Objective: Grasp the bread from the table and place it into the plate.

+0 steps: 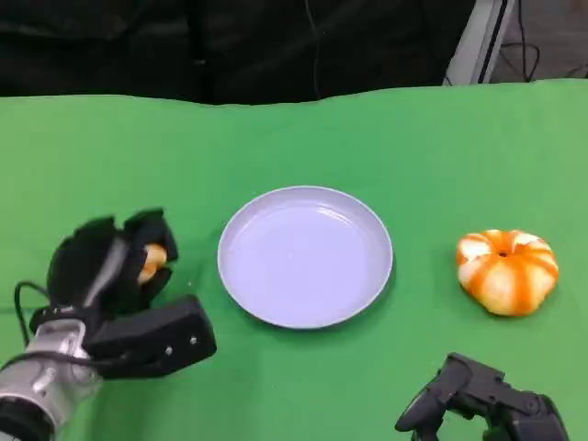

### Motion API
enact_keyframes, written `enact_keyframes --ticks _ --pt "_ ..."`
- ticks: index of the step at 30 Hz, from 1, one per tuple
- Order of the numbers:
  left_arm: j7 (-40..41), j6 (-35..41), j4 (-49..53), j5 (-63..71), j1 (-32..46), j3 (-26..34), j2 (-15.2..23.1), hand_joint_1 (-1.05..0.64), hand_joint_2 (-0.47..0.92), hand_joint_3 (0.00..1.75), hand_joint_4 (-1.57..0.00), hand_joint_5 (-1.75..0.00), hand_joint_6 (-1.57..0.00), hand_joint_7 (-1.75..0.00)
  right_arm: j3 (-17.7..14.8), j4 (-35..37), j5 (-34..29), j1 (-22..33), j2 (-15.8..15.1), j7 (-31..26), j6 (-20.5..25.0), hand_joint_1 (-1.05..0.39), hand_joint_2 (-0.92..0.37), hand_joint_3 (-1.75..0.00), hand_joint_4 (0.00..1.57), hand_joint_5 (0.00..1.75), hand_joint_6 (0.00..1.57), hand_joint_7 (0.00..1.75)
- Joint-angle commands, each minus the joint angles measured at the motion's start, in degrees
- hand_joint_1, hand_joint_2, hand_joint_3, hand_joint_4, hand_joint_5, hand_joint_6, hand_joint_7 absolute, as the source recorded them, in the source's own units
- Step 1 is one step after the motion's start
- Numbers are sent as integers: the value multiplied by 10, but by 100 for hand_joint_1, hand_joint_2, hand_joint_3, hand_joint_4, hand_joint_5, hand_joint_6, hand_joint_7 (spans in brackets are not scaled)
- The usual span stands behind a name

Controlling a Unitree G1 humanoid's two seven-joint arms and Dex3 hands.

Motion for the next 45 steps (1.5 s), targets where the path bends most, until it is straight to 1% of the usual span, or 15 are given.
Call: enact_keyframes --ticks 1,2,8,11,17,20,24,25,27,32,39,40,41,44,45 --pt "20 1 -32 10 8 4 17 -9 37 120 -90 -175 -70 -175 -3 -1 0 0 -5 -3 -3 3 -35 -140 79 163 84 132" --pt "20 2 -34 11 9 4 18 -9 37 121 -90 -175 -70 -175 -3 -1 0 0 -5 -3 -3 3 -35 -140 79 163 84 132" --pt "5 5 -168 14 31 18 20 -9 34 128 -91 -175 -71 -175 -1 -2 2 1 -4 -2 2 3 -34 -141 80 163 84 132" --pt "-25 8 -227 7 39 26 17 -11 33 138 -93 -175 -72 -175 -1 -1 2 0 -3 -3 2 4 -34 -141 80 163 84 132" --pt "-90 23 -316 3 38 29 -5 -12 29 144 -95 -175 -74 -175 -2 4 -3 -5 -3 -5 -2 3 -34 -141 80 163 84 132" --pt "-111 17 -315 -1 26 26 -22 -13 29 146 -96 -175 -75 -175 0 6 0 -6 -2 -4 -2 3 -34 -141 80 163 85 132" --pt "-119 15 -316 2 26 31 -27 -14 29 147 -96 -175 -75 -175 0 6 0 -6 -2 -4 -2 3 -34 -141 80 163 85 132" --pt "-130 22 -304 7 14 20 -42 -14 29 147 -96 -175 -76 -175 1 5 2 -6 -1 -3 1 3 -34 -141 80 163 85 132" --pt "-145 31 -288 14 -2 6 -60 -15 30 140 -94 -175 -74 -175 3 2 5 -5 0 -1 5 4 -34 -142 80 164 85 132" --pt "-156 45 -229 27 -34 -17 -98 -16 34 133 -93 -175 -72 -175 5 3 -3 -6 1 -7 2 2 -34 -139 80 164 85 132" --pt "-171 57 -152 30 -70 -33 -122 -16 35 125 -92 -175 -72 -174 7 -1 -12 -3 2 -13 5 2 -35 -138 81 163 85 132" --pt "-176 61 -145 28 -74 -34 -125 -15 39 119 -88 -175 -75 -157 7 -1 -12 -3 2 -14 4 2 -35 -138 81 163 85 131" --pt "-179 63 -139 27 -77 -34 -127 -15 40 117 -86 -175 -77 -151 7 -1 -12 -3 2 -14 4 2 -35 -139 81 163 85 131" --pt "-186 67 -133 25 -80 -34 -131 -15 42 114 -85 -175 -78 -145 8 -1 -12 -2 1 -15 3 2 -34 -139 81 163 85 131" --pt "-228 87 -124 28 -92 -42 -132 -16 43 111 -83 -175 -80 -137 8 -2 -11 -3 0 -14 3 2 -34 -139 81 162 85 131"
